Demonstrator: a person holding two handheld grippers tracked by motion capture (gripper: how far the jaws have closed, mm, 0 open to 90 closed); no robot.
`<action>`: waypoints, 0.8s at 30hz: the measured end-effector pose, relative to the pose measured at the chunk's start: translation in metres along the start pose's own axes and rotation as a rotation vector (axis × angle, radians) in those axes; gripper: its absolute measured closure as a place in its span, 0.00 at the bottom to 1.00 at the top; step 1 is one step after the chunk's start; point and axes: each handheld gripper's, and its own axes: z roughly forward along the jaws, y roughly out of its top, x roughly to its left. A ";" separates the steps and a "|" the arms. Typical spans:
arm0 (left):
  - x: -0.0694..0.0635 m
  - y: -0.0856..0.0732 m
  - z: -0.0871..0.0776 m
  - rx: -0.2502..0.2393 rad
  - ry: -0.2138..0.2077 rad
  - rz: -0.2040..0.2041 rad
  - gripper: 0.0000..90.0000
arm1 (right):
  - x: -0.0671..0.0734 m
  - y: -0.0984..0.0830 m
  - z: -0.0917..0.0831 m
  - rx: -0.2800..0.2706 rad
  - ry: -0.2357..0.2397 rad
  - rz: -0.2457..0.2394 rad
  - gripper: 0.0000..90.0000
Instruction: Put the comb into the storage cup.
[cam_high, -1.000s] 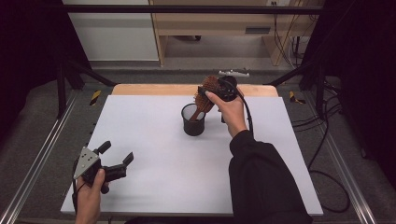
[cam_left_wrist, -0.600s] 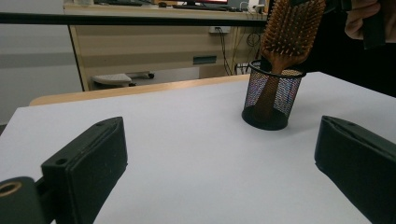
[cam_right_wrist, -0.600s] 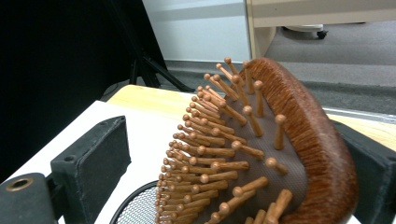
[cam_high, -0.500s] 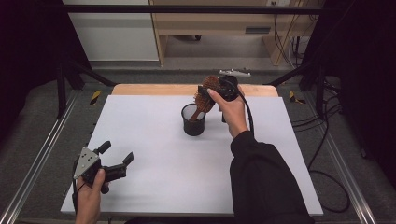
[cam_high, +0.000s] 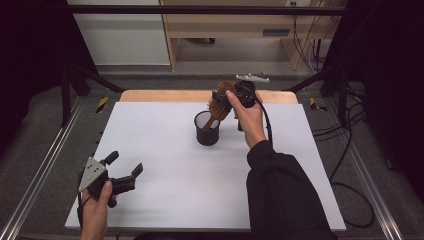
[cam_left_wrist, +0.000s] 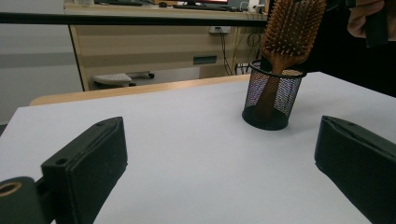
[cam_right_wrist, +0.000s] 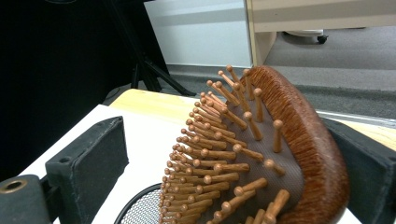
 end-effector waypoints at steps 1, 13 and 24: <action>0.000 0.000 0.000 0.000 -0.001 0.000 0.03 | 0.000 0.000 0.000 0.000 -0.001 0.000 0.07; 0.000 0.000 0.000 -0.002 0.001 -0.001 0.03 | -0.004 0.001 -0.006 -0.015 0.000 0.016 0.08; 0.000 0.000 0.000 -0.001 0.002 0.000 0.03 | -0.002 0.004 -0.022 -0.082 0.010 0.008 0.10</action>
